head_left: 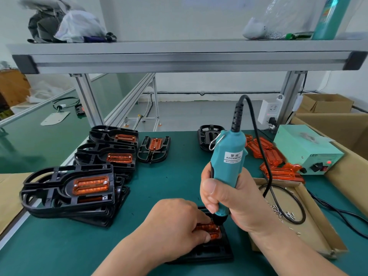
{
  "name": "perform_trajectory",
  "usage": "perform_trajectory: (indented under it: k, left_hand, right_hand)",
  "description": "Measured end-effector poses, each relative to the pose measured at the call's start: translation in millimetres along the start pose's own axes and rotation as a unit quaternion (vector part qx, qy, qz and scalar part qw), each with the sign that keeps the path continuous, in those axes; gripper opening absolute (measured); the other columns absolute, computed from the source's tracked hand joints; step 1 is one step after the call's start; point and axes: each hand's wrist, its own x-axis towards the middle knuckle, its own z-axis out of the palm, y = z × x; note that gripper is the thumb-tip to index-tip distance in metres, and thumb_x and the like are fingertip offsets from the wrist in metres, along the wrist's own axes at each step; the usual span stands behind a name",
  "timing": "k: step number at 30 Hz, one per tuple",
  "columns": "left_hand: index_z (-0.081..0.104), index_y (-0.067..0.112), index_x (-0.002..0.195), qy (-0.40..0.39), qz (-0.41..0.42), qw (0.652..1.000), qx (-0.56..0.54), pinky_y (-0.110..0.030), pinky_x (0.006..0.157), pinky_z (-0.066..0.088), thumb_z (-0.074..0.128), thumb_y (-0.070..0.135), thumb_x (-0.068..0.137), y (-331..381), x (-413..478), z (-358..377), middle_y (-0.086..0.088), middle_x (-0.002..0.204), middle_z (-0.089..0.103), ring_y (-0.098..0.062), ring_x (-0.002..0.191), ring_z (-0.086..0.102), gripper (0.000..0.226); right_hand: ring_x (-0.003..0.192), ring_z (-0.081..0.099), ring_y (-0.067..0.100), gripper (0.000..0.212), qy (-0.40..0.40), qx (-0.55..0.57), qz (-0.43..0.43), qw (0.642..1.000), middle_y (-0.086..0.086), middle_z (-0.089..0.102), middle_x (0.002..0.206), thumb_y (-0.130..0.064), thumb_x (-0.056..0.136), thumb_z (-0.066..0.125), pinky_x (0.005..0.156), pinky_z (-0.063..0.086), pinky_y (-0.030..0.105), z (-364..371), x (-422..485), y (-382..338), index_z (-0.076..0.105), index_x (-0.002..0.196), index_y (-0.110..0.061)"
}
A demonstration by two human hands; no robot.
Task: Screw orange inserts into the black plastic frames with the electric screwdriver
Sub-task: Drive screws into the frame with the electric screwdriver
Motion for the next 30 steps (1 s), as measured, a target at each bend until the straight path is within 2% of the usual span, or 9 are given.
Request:
perform_trajectory:
  k: [5, 9, 14, 17, 22, 26, 28, 30]
  left_hand:
    - [0.055, 0.038, 0.112, 0.007, 0.0, 1.0, 0.0, -0.035, 0.069, 0.043, 0.053, 0.063, 0.091, 0.0, 1.0, 1.6, 0.008, 0.086, 0.055, -0.013, 0.083, 0.048, 0.033]
    - [0.058, 0.042, 0.128, 0.002, -0.012, 1.0, -0.001, -0.032, 0.069, 0.035, 0.054, 0.065, 0.092, 0.5, 2.6, 3.3, 0.012, 0.074, 0.04, -0.012, 0.086, 0.05, 0.043]
    - [0.062, 0.041, 0.127, -0.006, -0.007, 1.0, 0.001, -0.036, 0.078, 0.05, 0.052, 0.064, 0.092, 0.9, 0.9, 2.4, 0.008, 0.086, 0.052, -0.018, 0.094, 0.057, 0.043]
    - [0.063, 0.038, 0.122, -0.004, -0.005, 1.0, 0.008, -0.037, 0.078, 0.051, 0.052, 0.062, 0.092, 1.3, 1.5, 1.7, 0.008, 0.086, 0.054, -0.019, 0.091, 0.057, 0.04]
    - [0.063, 0.042, 0.13, 0.0, -0.001, 1.0, 0.002, -0.035, 0.078, 0.05, 0.054, 0.061, 0.094, 1.4, 0.9, 2.4, 0.007, 0.098, 0.064, -0.018, 0.098, 0.06, 0.043]
    - [0.064, 0.037, 0.12, 0.007, 0.007, 1.0, 0.01, -0.038, 0.076, 0.052, 0.053, 0.061, 0.092, 1.1, 0.3, 3.2, 0.006, 0.088, 0.059, -0.02, 0.091, 0.059, 0.038]
    - [0.064, 0.035, 0.122, 0.011, 0.005, 1.0, 0.01, -0.038, 0.078, 0.053, 0.053, 0.061, 0.092, 1.2, 0.1, 4.5, 0.006, 0.092, 0.063, -0.02, 0.094, 0.06, 0.041]
    - [0.064, 0.036, 0.125, 0.009, 0.006, 1.0, 0.004, -0.039, 0.081, 0.054, 0.054, 0.061, 0.092, 0.5, 0.3, 4.2, 0.005, 0.099, 0.067, -0.02, 0.098, 0.061, 0.043]
  right_hand:
    - [0.053, 0.05, 0.021, 0.032, 0.017, 0.028, 0.0, 0.999, 0.006, 0.052, 0.063, -0.038, 0.093, 0.083, 0.058, 0.048, 0.03, -2.5, -1.8, 2.4, 0.065, 0.095, -0.012]
    - [0.053, 0.051, 0.023, 0.035, 0.041, 0.031, -0.014, 0.999, 0.009, 0.054, 0.064, -0.045, 0.09, 0.084, 0.057, 0.048, 0.032, -2.9, -3.3, 2.2, 0.068, 0.098, -0.015]
    - [0.052, 0.051, 0.028, 0.034, 0.07, 0.001, -0.04, 0.997, 0.009, 0.057, 0.066, -0.047, 0.093, 0.081, 0.055, 0.048, 0.035, -0.7, -4.2, -2.2, 0.068, 0.097, -0.016]
    - [0.053, 0.052, 0.028, 0.03, 0.077, -0.019, -0.053, 0.995, 0.008, 0.058, 0.066, -0.045, 0.096, 0.078, 0.056, 0.048, 0.036, 1.4, -5.4, -2.9, 0.067, 0.097, -0.016]
    - [0.053, 0.05, 0.031, 0.037, 0.158, -0.035, -0.041, 0.986, 0.01, 0.055, 0.062, -0.052, 0.093, 0.08, 0.057, 0.047, 0.037, 5.8, -2.6, -3.5, 0.065, 0.09, -0.018]
    - [0.051, 0.051, 0.03, 0.033, 0.094, -0.033, -0.061, 0.993, 0.012, 0.055, 0.061, -0.047, 0.094, 0.08, 0.055, 0.047, 0.037, 5.3, -5.9, -10.6, 0.067, 0.093, -0.017]
    - [0.05, 0.05, 0.029, 0.034, 0.066, -0.008, -0.08, 0.995, 0.012, 0.054, 0.061, -0.045, 0.093, 0.081, 0.054, 0.047, 0.035, 4.9, -3.5, -20.3, 0.066, 0.098, -0.015]
    - [0.05, 0.05, 0.026, 0.038, 0.077, 0.021, -0.094, 0.992, 0.01, 0.054, 0.063, -0.045, 0.092, 0.082, 0.054, 0.046, 0.033, 4.0, 1.6, -29.0, 0.064, 0.1, -0.013]
